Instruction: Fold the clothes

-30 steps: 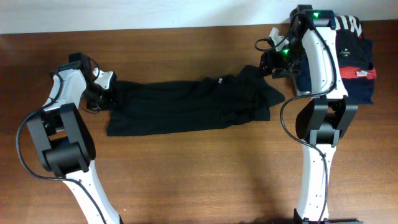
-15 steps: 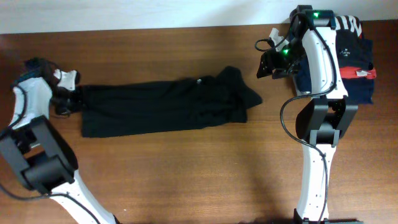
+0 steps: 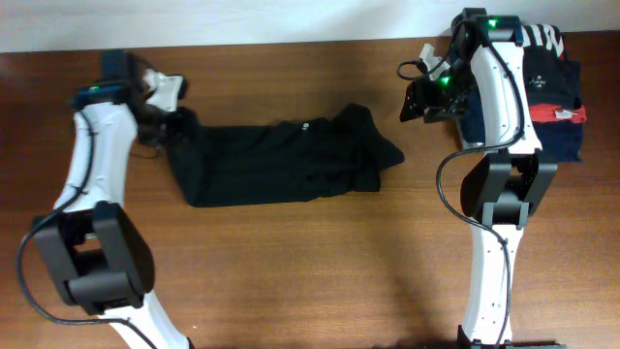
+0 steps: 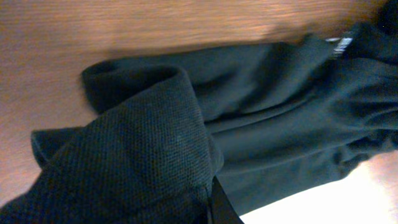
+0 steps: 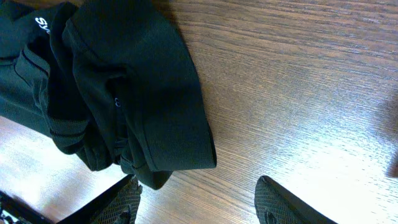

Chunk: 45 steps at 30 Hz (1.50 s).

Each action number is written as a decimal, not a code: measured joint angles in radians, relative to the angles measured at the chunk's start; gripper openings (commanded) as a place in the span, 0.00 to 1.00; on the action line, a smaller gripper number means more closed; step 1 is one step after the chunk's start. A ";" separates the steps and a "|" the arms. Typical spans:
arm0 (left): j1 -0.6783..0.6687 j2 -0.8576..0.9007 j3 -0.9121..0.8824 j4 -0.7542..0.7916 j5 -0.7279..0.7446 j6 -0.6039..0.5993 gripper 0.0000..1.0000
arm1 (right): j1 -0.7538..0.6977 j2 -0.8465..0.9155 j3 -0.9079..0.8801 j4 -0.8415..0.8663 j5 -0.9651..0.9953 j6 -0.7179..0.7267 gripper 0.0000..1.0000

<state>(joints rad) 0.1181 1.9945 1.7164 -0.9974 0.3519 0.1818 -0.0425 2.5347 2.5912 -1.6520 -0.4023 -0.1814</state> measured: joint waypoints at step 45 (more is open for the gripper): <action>-0.277 0.177 -0.003 0.116 -0.187 0.018 0.12 | 0.003 0.000 -0.003 -0.036 0.000 0.000 0.64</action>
<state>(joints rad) -0.1593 2.1715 1.7130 -0.8818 0.1654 0.1997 -0.0395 2.5347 2.5877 -1.6878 -0.4023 -0.1814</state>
